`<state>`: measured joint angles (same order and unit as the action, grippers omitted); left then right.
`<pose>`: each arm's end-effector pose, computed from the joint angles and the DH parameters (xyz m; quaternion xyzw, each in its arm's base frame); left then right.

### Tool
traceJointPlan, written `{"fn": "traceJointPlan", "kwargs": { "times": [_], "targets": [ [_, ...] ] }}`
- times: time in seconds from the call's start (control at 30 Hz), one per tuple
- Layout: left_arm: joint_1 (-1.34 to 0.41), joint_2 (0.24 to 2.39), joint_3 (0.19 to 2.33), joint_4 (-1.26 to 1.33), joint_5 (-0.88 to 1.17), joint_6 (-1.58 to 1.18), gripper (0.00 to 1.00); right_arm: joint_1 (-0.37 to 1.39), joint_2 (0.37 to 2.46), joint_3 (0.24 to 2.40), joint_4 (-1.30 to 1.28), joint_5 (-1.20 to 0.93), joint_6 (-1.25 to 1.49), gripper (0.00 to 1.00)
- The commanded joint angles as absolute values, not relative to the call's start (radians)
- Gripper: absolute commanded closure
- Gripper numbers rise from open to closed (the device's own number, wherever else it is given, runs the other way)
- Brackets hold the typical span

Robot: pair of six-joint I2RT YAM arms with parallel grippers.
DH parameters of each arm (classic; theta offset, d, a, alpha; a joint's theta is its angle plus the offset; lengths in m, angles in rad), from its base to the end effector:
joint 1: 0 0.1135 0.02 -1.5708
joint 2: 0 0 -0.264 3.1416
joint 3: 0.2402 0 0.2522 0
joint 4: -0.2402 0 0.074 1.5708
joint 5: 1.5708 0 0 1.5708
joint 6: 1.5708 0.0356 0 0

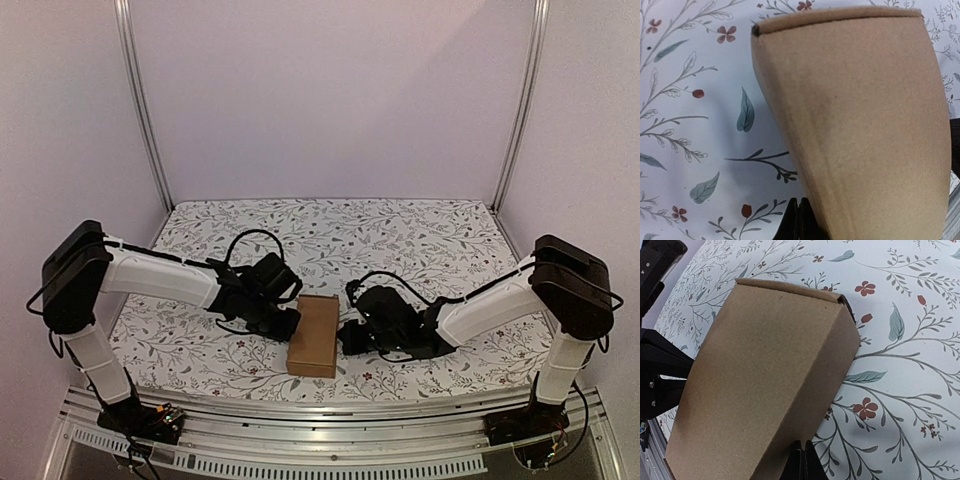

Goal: Fold the paper box

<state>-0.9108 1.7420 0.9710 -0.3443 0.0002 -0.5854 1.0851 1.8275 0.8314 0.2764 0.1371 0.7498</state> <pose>0.2027 -0.2612 0.1475 0.1578 0.9613 -0.1537 0.1654 0.1690 0.3096 0.1238 -0.1237 0.9007 0.2891 0.2999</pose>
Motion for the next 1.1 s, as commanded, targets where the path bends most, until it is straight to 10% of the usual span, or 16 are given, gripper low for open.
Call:
{"fn": "traceJointPlan", "kwargs": {
  "times": [0.0, 1.07],
  "targets": [
    [-0.902, 1.772, 1.021, -0.288, 0.052, -0.579, 1.0, 1.082, 1.86, 0.875, 0.293, 0.13, 0.756, 0.99],
    [-0.816, 1.887, 1.115, -0.293, 0.047, -0.557, 1.0, 0.951, 1.807, 0.847, 0.245, 0.102, 0.658, 0.98]
  ]
}}
